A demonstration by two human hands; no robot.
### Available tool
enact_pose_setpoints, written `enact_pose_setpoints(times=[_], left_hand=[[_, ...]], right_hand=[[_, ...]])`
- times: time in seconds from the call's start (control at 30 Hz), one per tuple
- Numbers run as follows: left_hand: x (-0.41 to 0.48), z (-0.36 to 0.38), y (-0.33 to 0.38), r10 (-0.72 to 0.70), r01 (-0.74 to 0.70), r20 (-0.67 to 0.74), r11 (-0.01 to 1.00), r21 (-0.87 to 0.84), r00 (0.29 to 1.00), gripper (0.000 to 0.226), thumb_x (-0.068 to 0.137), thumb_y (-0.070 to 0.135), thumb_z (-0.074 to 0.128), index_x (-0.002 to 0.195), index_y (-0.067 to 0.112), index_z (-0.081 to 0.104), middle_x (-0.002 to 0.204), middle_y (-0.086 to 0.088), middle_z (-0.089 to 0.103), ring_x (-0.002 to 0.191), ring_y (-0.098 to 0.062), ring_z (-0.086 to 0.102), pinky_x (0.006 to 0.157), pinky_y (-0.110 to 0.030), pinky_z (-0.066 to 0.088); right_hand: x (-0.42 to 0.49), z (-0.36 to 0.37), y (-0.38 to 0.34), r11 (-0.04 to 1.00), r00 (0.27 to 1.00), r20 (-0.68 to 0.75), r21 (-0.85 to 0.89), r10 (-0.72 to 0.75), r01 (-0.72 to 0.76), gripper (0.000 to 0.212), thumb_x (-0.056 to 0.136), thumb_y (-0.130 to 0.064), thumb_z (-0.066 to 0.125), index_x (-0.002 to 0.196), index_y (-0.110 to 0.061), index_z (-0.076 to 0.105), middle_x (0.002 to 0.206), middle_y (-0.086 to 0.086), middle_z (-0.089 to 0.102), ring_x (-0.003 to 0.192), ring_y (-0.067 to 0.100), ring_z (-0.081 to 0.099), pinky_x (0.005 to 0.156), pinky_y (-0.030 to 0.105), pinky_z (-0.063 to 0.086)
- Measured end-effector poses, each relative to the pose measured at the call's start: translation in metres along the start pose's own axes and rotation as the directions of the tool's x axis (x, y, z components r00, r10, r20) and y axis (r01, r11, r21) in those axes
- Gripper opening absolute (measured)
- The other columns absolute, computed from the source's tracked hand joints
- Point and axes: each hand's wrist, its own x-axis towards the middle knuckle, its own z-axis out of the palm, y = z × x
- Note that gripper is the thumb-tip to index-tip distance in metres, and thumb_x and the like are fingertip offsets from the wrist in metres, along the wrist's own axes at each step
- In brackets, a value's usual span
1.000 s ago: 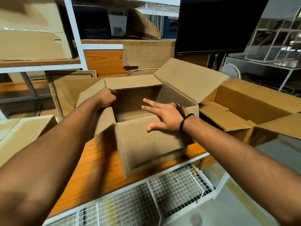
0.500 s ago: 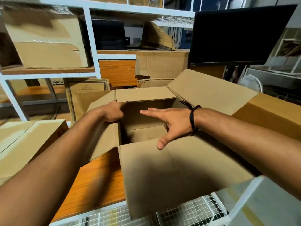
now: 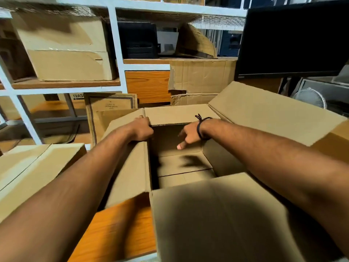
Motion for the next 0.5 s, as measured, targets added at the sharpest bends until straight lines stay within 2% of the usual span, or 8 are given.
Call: enact_pose_setpoints(times=[0.07, 0.17, 0.27, 0.3, 0.4, 0.5], left_hand=[[0.014, 0.0, -0.007, 0.009, -0.009, -0.006, 0.999, -0.032, 1.0, 0.055, 0.079, 0.018, 0.061, 0.131, 0.005, 0.048, 0.131, -0.016, 0.046, 0.116, -0.03, 0.048, 0.096, -0.039, 0.041], [0.034, -0.002, -0.017, 0.029, -0.034, -0.027, 0.975, -0.221, 0.999, 0.063, 0.072, 0.014, 0.063, 0.133, 0.013, 0.045, 0.126, -0.008, 0.054, 0.118, -0.027, 0.052, 0.101, -0.041, 0.044], [0.057, -0.004, -0.03, -0.012, -0.022, -0.088, 0.927, -0.375, 0.996, 0.036, 0.075, 0.013, 0.067, 0.11, 0.008, 0.061, 0.107, -0.009, 0.064, 0.101, -0.025, 0.06, 0.091, -0.037, 0.05], [0.062, -0.004, -0.034, -0.047, 0.006, -0.1, 0.925, -0.379, 0.994, 0.037, 0.075, 0.019, 0.07, 0.109, 0.006, 0.063, 0.107, -0.011, 0.064, 0.099, -0.026, 0.06, 0.088, -0.036, 0.05], [0.083, -0.003, -0.042, -0.079, 0.038, -0.087, 0.917, -0.398, 0.993, 0.045, 0.068, 0.033, 0.072, 0.105, 0.007, 0.068, 0.109, -0.011, 0.066, 0.099, -0.027, 0.061, 0.091, -0.04, 0.051], [0.096, -0.004, -0.04, -0.072, 0.04, -0.058, 0.902, -0.431, 0.996, 0.029, 0.078, 0.022, 0.068, 0.102, 0.005, 0.068, 0.106, -0.011, 0.065, 0.099, -0.028, 0.06, 0.091, -0.04, 0.049]], right_hand=[[0.016, 0.006, 0.006, 0.998, 0.999, -0.038, 0.066, 0.026, -0.023, 0.088, 0.084, -0.063, 0.056, 0.152, -0.019, 0.021, 0.153, 0.008, 0.034, 0.138, 0.027, 0.037, 0.112, 0.037, 0.032], [0.037, 0.002, 0.017, 0.992, 0.971, -0.233, 0.122, 0.06, -0.032, 0.088, 0.085, -0.062, 0.054, 0.15, -0.013, 0.022, 0.151, 0.013, 0.036, 0.135, 0.03, 0.038, 0.11, 0.04, 0.035], [0.05, -0.003, 0.026, 0.994, 0.899, -0.437, 0.109, 0.041, 0.007, 0.088, 0.086, -0.059, 0.054, 0.152, -0.015, 0.017, 0.155, 0.009, 0.028, 0.139, 0.028, 0.033, 0.112, 0.042, 0.031], [0.054, -0.004, 0.029, 0.995, 0.874, -0.485, 0.1, 0.023, 0.029, 0.089, 0.086, -0.057, 0.055, 0.152, -0.016, 0.013, 0.157, 0.008, 0.024, 0.141, 0.028, 0.029, 0.114, 0.041, 0.028], [0.062, -0.007, 0.032, 0.995, 0.84, -0.542, 0.094, 0.024, 0.032, 0.092, 0.087, -0.052, 0.058, 0.154, -0.017, 0.006, 0.161, 0.005, 0.011, 0.146, 0.026, 0.017, 0.116, 0.045, 0.021], [0.07, -0.012, 0.034, 0.993, 0.817, -0.569, 0.118, 0.094, -0.033, 0.092, 0.087, -0.052, 0.058, 0.154, -0.021, 0.003, 0.162, -0.002, 0.001, 0.148, 0.024, 0.008, 0.117, 0.048, 0.015]])
